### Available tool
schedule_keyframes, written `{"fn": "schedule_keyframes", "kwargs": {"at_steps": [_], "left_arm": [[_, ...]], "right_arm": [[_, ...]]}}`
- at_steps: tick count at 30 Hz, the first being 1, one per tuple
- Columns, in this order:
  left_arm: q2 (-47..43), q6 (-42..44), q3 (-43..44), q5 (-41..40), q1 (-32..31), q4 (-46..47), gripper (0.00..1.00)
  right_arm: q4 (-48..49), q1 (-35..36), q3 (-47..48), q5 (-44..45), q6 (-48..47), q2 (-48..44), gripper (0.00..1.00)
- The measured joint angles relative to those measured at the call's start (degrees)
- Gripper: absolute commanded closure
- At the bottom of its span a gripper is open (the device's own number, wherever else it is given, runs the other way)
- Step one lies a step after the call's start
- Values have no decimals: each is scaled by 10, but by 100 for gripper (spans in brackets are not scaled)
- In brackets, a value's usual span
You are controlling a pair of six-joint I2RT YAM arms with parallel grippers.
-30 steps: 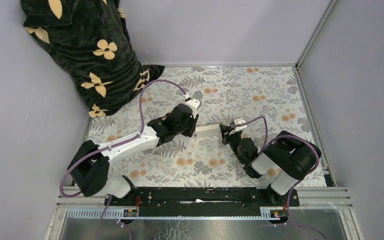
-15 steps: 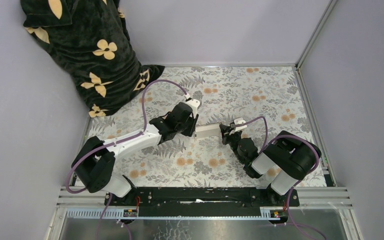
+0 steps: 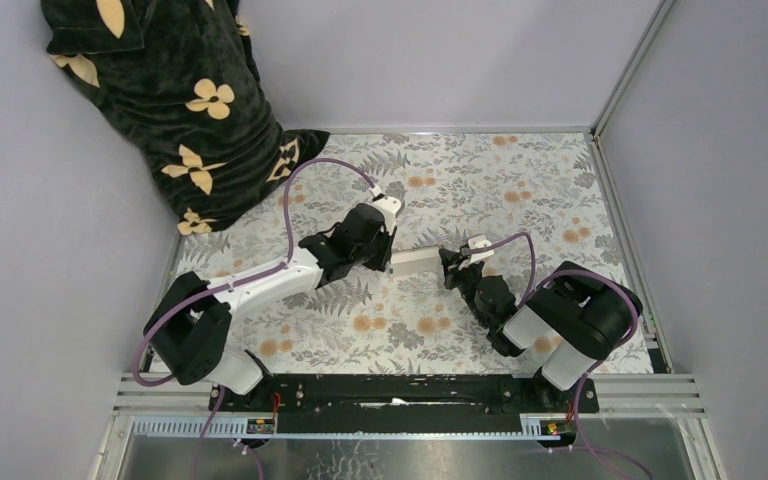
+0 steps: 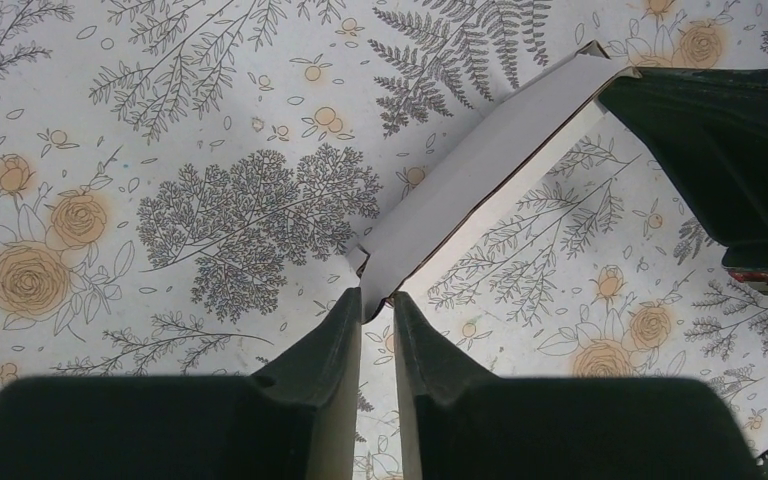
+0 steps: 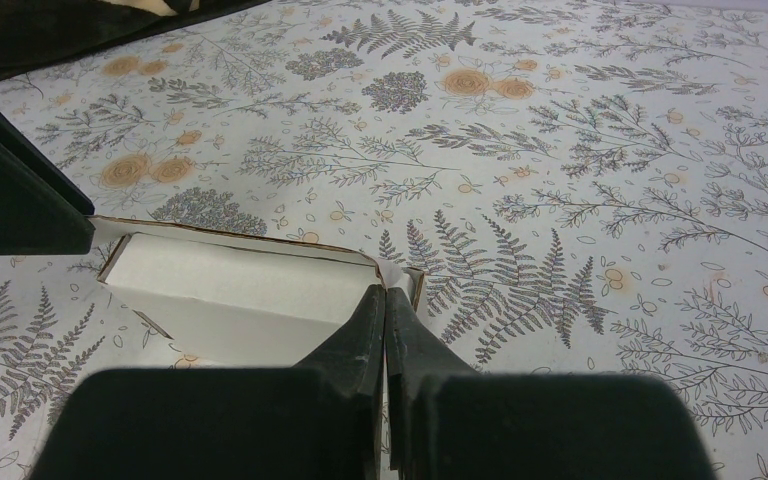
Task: Fold the paper box
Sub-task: Close the paper box at the center of the board.
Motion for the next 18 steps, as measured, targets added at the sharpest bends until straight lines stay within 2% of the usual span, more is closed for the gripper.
{"fn": "schedule_keyframes", "kwargs": {"at_steps": [9, 18], "left_arm": [[3, 0, 0, 5, 0, 2, 87], [4, 0, 0, 4, 0, 2, 88]], "right_arm": [[0, 0, 0, 0, 0, 0, 100], [0, 0, 1, 0, 0, 0, 100]]}}
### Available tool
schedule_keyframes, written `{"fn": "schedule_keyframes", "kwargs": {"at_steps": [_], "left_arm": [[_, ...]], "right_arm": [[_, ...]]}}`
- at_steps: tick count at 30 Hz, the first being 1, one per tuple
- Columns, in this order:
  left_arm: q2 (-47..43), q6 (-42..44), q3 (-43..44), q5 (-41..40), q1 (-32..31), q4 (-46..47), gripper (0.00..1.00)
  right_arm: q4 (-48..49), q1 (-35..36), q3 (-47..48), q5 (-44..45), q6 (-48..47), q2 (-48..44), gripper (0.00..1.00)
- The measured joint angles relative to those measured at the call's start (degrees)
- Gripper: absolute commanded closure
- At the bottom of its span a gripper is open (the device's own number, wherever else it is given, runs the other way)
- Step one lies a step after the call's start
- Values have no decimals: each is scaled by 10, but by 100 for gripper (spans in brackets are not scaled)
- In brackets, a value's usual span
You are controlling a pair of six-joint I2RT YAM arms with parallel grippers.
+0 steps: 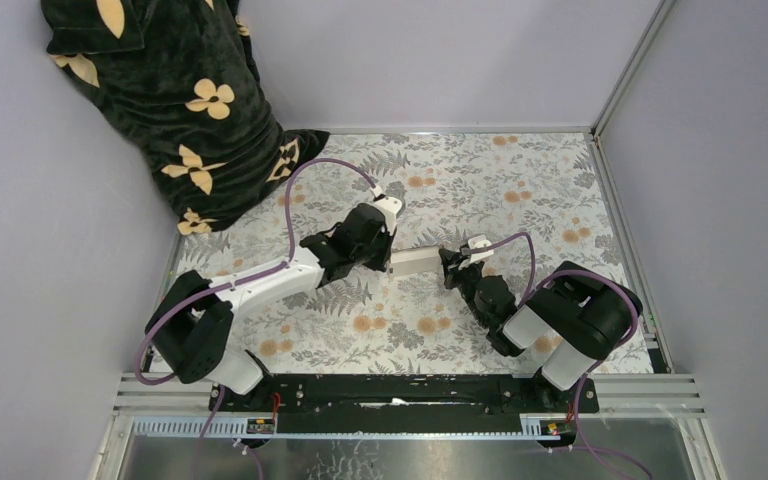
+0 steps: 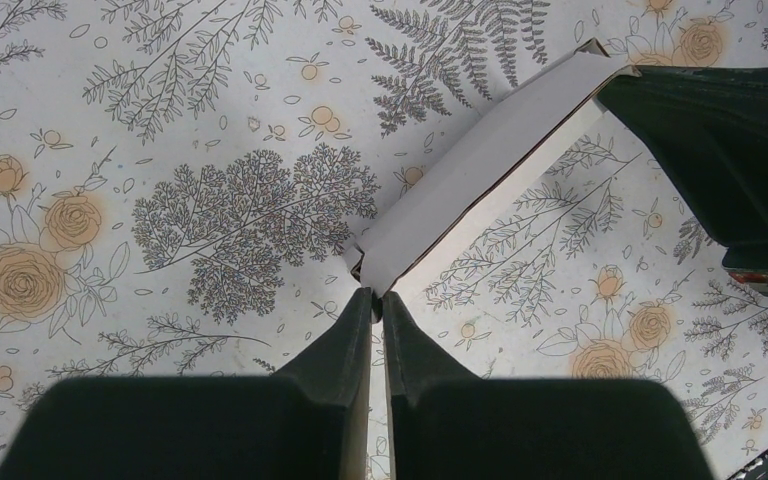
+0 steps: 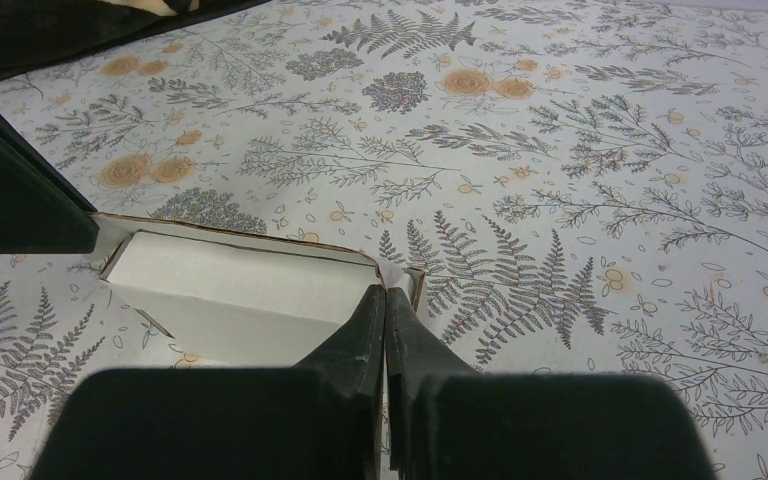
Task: Fold the paper box
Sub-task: Close the paper box at the center of the board.
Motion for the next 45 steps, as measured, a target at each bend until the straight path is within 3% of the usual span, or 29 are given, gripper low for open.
{"fn": "schedule_keyframes", "kwargs": {"at_steps": [22, 45], "left_arm": [[91, -36, 123, 1, 22, -83, 87], [146, -57, 210, 75, 63, -165, 85]], "right_arm": [[-14, 0, 8, 8, 0, -2, 100], [-39, 0, 21, 16, -1, -7, 100]]}}
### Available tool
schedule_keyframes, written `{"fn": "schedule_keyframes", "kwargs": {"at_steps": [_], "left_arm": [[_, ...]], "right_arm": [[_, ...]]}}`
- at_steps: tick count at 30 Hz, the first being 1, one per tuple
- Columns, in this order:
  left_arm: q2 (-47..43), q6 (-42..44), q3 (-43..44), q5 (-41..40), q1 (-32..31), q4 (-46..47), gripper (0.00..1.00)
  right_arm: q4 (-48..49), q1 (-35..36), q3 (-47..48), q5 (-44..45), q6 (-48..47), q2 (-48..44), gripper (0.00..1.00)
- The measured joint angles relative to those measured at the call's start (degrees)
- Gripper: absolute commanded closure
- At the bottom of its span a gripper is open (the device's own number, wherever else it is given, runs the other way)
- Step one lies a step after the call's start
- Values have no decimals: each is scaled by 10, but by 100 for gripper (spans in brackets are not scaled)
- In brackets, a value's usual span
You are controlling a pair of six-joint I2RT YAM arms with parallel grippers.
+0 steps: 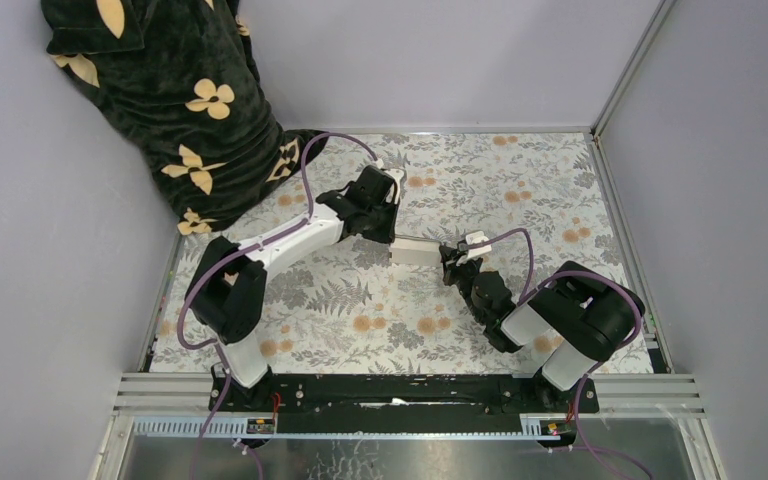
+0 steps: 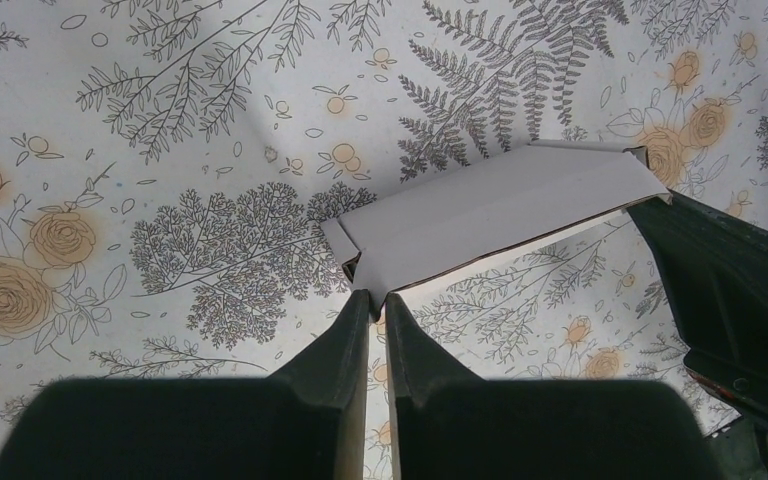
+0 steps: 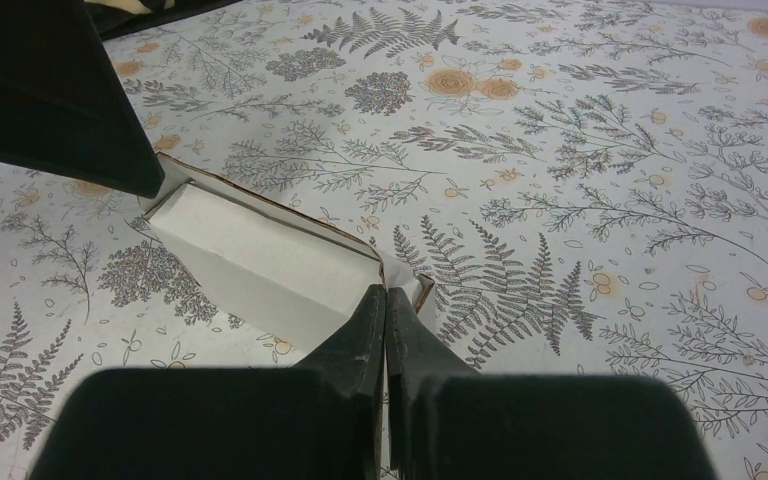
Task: Fold the paper box
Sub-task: Close the paper box at the center of the board.
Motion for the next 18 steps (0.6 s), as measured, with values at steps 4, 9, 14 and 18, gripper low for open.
{"fn": "schedule_keyframes", "kwargs": {"at_steps": [4, 9, 14, 18], "left_arm": [[11, -1, 16, 11, 5, -14, 84], [24, -1, 34, 26, 14, -25, 84], [27, -3, 39, 42, 21, -32, 83], [27, -5, 40, 52, 26, -34, 82]], "right_arm": [[-2, 0, 2, 1, -1, 0, 100], [-4, 0, 3, 1, -2, 0, 100], [-5, 0, 3, 1, -3, 0, 100], [-6, 0, 4, 1, -3, 0, 100]]}}
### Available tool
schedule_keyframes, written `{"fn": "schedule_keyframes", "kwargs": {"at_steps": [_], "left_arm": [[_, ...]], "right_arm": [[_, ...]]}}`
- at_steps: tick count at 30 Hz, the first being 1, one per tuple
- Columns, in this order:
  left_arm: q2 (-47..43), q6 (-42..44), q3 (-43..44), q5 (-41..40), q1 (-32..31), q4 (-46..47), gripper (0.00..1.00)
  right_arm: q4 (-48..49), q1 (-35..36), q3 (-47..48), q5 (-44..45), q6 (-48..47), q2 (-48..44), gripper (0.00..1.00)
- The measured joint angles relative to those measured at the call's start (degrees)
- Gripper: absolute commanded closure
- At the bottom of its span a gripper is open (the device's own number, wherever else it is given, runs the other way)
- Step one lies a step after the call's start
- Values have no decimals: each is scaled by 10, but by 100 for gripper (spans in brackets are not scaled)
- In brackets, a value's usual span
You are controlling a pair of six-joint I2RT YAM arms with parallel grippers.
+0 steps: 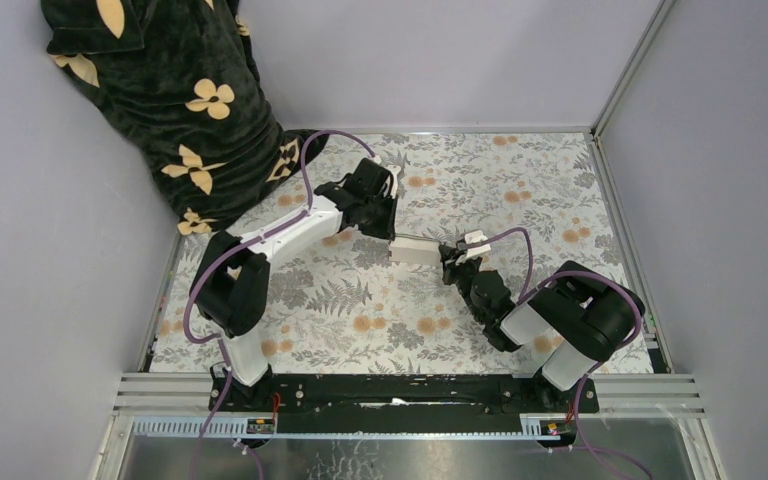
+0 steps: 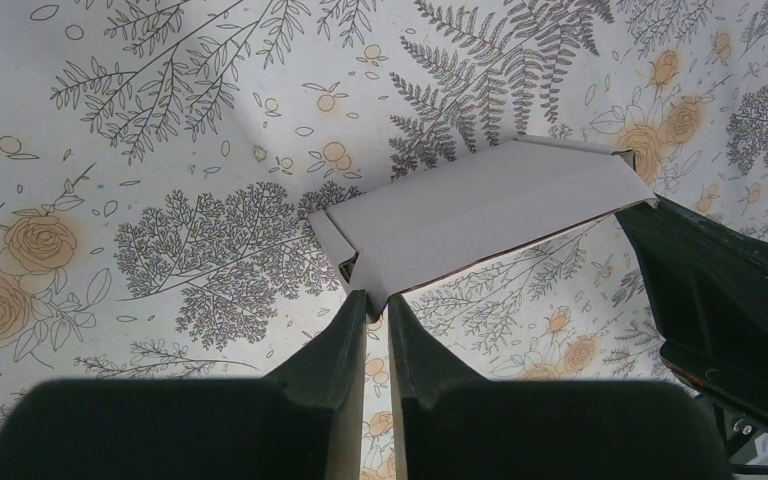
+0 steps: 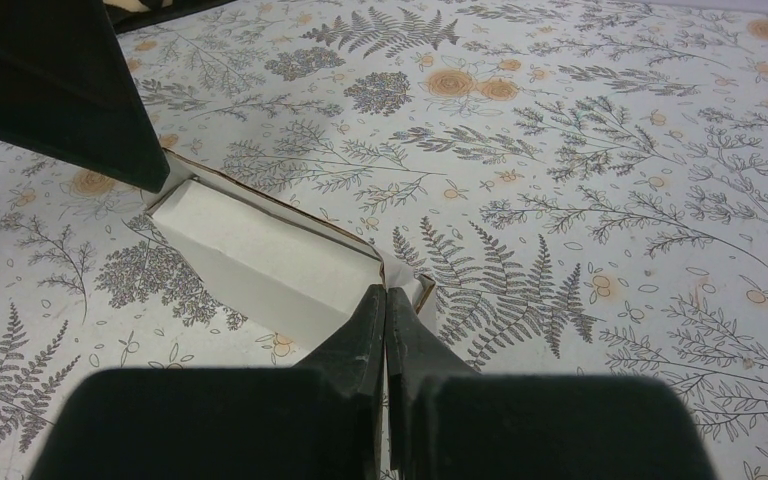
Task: Fold the paper box
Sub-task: Close the paper box at the center of the board.
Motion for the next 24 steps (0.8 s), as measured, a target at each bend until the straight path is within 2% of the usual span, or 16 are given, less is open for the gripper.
{"fn": "schedule_keyframes", "kwargs": {"at_steps": [5, 14, 24], "left_arm": [[2, 0, 5, 4, 3, -10, 83], [10, 0, 16, 0, 3, -21, 83], [35, 8, 66, -42, 1, -80, 85]], "right_arm": [[-19, 0, 7, -1, 0, -7, 100], [-117, 0, 31, -1, -2, -49, 100], [-168, 0, 57, -7, 2, -56, 100]]}}
